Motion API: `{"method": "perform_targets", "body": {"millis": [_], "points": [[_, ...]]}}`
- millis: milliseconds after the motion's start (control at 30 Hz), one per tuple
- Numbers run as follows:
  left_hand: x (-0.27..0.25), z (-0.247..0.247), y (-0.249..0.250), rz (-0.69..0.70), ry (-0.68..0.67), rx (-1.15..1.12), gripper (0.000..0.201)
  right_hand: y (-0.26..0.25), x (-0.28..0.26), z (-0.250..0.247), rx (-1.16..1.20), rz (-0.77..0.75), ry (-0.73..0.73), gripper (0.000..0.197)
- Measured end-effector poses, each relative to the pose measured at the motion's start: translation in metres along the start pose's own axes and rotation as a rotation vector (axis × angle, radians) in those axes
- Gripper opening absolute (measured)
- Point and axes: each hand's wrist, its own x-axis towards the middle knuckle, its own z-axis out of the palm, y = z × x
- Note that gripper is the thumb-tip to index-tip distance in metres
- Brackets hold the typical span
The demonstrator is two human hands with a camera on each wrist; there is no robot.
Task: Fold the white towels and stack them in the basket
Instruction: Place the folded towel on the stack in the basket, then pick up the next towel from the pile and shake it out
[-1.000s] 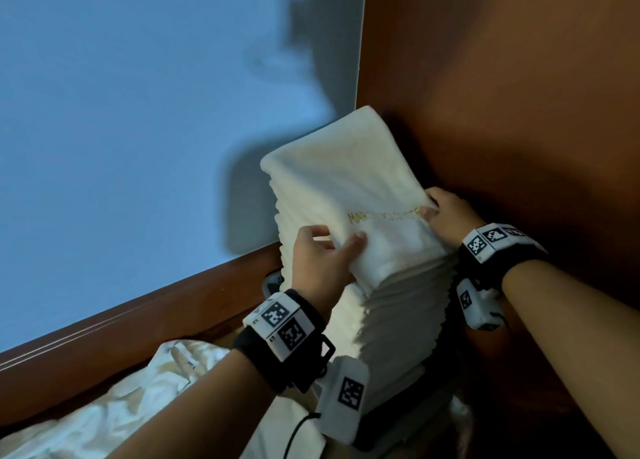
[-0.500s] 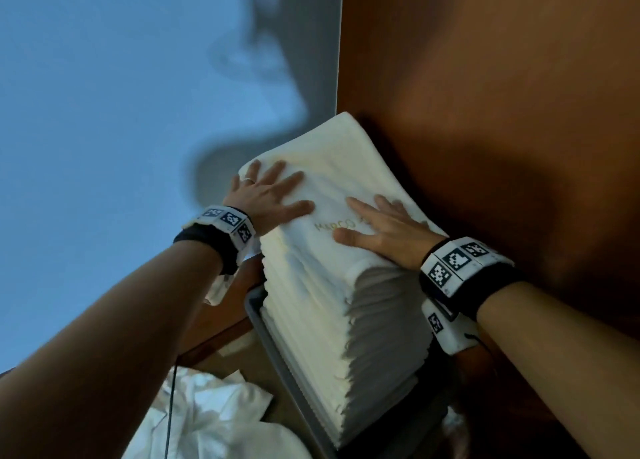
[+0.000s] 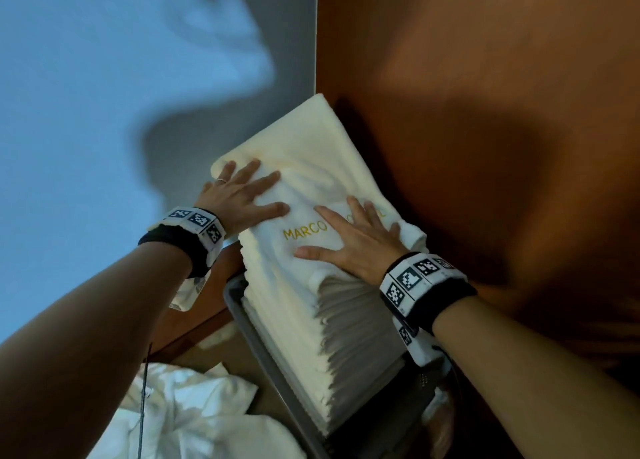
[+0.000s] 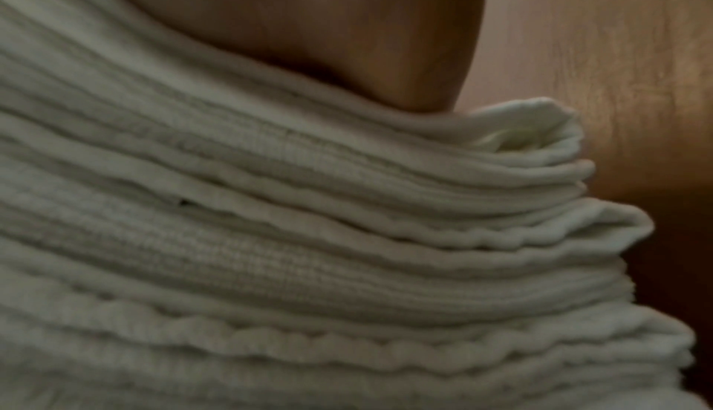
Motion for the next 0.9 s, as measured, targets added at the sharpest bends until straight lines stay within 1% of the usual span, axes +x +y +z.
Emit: {"method": "perform_targets", "body": {"millis": [67, 167, 233, 300, 333, 400, 433, 467, 533, 567, 600, 667, 700, 733, 800, 833, 900], "points": [[-0.013, -0.013, 0.008, -0.009, -0.06, 0.064, 0.118, 0.001, -0.004, 0.001, -0.014, 0.002, 0.003, 0.106], [-0.032, -0.036, 0.019, 0.013, -0.117, 0.089, 0.113, 0.003, -0.011, -0.003, -0.027, 0.007, 0.005, 0.104], [-0.051, -0.046, 0.023, -0.002, -0.1, -0.017, 0.104, 0.004, -0.02, -0.008, -0.033, 0.018, 0.003, 0.103], [-0.076, -0.051, 0.021, 0.007, -0.062, -0.115, 0.099, 0.007, -0.029, -0.011, -0.034, 0.036, 0.009, 0.102], [-0.091, -0.051, 0.019, 0.019, -0.044, -0.147, 0.092, 0.009, -0.032, -0.011, -0.037, 0.051, 0.019, 0.102], [-0.121, -0.049, 0.012, 0.031, -0.006, -0.193, 0.069, 0.007, -0.038, -0.014, -0.017, 0.066, 0.056, 0.102], [-0.138, -0.047, 0.007, 0.036, 0.003, -0.208, 0.059, 0.003, -0.042, -0.015, -0.005, 0.068, 0.083, 0.099], [-0.158, -0.045, 0.002, 0.027, -0.001, -0.212, 0.051, -0.002, -0.048, -0.017, -0.013, 0.068, 0.117, 0.087], [-0.198, -0.042, -0.01, -0.007, -0.006, -0.194, 0.041, -0.018, -0.066, -0.022, -0.068, 0.055, 0.237, 0.041], [-0.218, -0.039, -0.019, -0.024, -0.006, -0.188, 0.039, -0.028, -0.076, -0.023, -0.091, 0.034, 0.326, 0.024], [-0.24, -0.037, -0.03, -0.05, -0.007, -0.19, 0.038, -0.037, -0.087, -0.02, -0.12, -0.005, 0.428, 0.02], [-0.284, -0.029, -0.054, -0.102, 0.007, -0.211, 0.035, -0.056, -0.107, -0.001, -0.176, -0.145, 0.663, 0.027], [-0.306, -0.024, -0.067, -0.132, 0.016, -0.219, 0.033, -0.066, -0.117, 0.016, -0.202, -0.226, 0.758, 0.028], [-0.328, -0.018, -0.08, -0.167, 0.016, -0.222, 0.03, -0.076, -0.128, 0.036, -0.226, -0.297, 0.811, 0.029], [-0.373, -0.002, -0.11, -0.257, -0.003, -0.225, 0.024, -0.096, -0.143, 0.083, -0.233, -0.397, 0.802, 0.028], [-0.397, 0.007, -0.127, -0.3, -0.016, -0.23, 0.026, -0.108, -0.148, 0.108, -0.209, -0.414, 0.762, 0.027], [-0.441, 0.023, -0.158, -0.377, -0.061, -0.234, 0.034, -0.134, -0.159, 0.156, -0.118, -0.402, 0.628, 0.028]]}}
